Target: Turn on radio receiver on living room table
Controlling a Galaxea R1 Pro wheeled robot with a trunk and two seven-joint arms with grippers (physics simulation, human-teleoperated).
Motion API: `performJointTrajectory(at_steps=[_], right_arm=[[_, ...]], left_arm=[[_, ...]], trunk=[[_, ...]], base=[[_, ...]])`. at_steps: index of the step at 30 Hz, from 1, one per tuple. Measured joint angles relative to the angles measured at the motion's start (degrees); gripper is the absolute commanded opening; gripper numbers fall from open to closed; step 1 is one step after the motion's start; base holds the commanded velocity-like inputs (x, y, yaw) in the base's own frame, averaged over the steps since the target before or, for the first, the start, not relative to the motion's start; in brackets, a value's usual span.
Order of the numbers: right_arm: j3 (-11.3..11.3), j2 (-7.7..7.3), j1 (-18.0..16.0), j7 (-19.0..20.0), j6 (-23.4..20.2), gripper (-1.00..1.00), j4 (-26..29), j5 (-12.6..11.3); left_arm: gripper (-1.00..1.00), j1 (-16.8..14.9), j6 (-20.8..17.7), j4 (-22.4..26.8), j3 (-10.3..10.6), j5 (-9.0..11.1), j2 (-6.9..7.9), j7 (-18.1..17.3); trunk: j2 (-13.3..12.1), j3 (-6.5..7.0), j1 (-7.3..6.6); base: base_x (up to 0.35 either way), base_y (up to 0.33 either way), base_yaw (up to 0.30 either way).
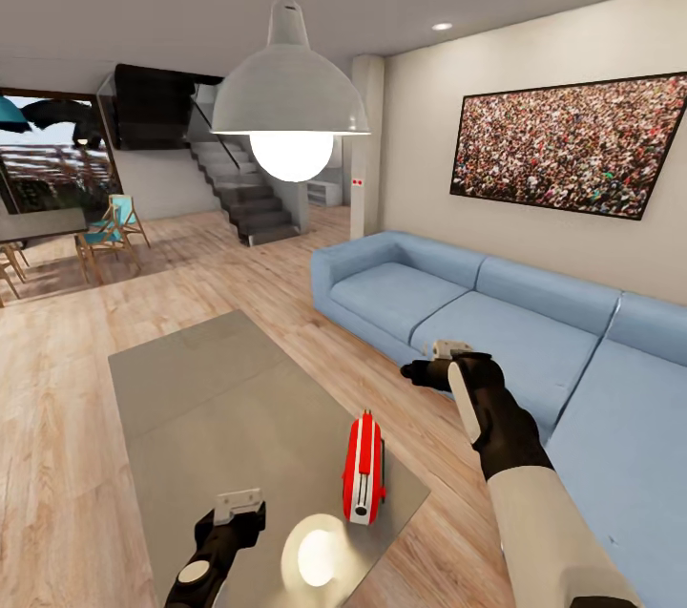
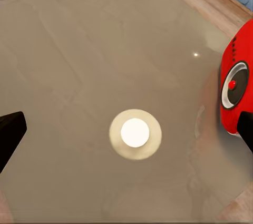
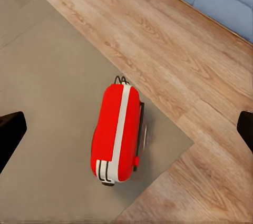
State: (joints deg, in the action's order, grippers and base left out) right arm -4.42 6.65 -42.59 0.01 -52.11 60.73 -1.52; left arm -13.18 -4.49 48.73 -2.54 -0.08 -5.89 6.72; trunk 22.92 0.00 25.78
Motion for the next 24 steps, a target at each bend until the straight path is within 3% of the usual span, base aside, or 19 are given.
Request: performJointTrajectory(at_steps=[3, 7, 10, 13, 19, 24], right_arm=[[6.92, 0.27, 0.01, -0.1, -3.39, 1.0, -1.53, -0.56], [9.89, 0.72, -0.18, -0.16, -2.37, 1.0, -4.32, -0.45], [10.57, 0.86, -0.44, -0.52, 4.38, 1.0, -5.95, -0.48], [10.72, 0.94, -3.07, -2.96, 7.62, 1.0, -9.42, -0.63], [10.82, 1.14, -13.9, -4.84, 8.64, 1.0, -29.67, -0.64], [10.83, 1.17, -16.74, -4.9, 6.86, 1.0, -33.06, -0.48]], left_arm=[[1.0, 0.0, -0.11, -0.04, -0.01, -0.04, -0.23, 0.03], [1.0, 0.0, -0.09, -0.07, -0.01, -0.12, -0.25, 0.04], [1.0, 0.0, -0.02, -0.11, 0.0, -0.17, -0.31, 0.05], [1.0, 0.0, 0.0, -0.13, -0.01, -0.18, -0.31, 0.05], [1.0, 0.0, 0.14, -0.17, -0.01, -0.15, -0.32, -0.01], [1.0, 0.0, 0.23, -0.23, -0.03, -0.12, -0.3, -0.04]], trunk=[[0.0, 0.0, 0.0], [0.0, 0.0, 0.0], [0.0, 0.0, 0.0], [0.0, 0.0, 0.0], [0.0, 0.01, 0.0], [0.0, 0.0, 0.0]], base=[[0.0, 0.0, 0.0], [0.0, 0.0, 0.0], [0.0, 0.0, 0.0], [0.0, 0.0, 0.0], [0.0, 0.0, 0.0], [0.0, 0.0, 0.0]])
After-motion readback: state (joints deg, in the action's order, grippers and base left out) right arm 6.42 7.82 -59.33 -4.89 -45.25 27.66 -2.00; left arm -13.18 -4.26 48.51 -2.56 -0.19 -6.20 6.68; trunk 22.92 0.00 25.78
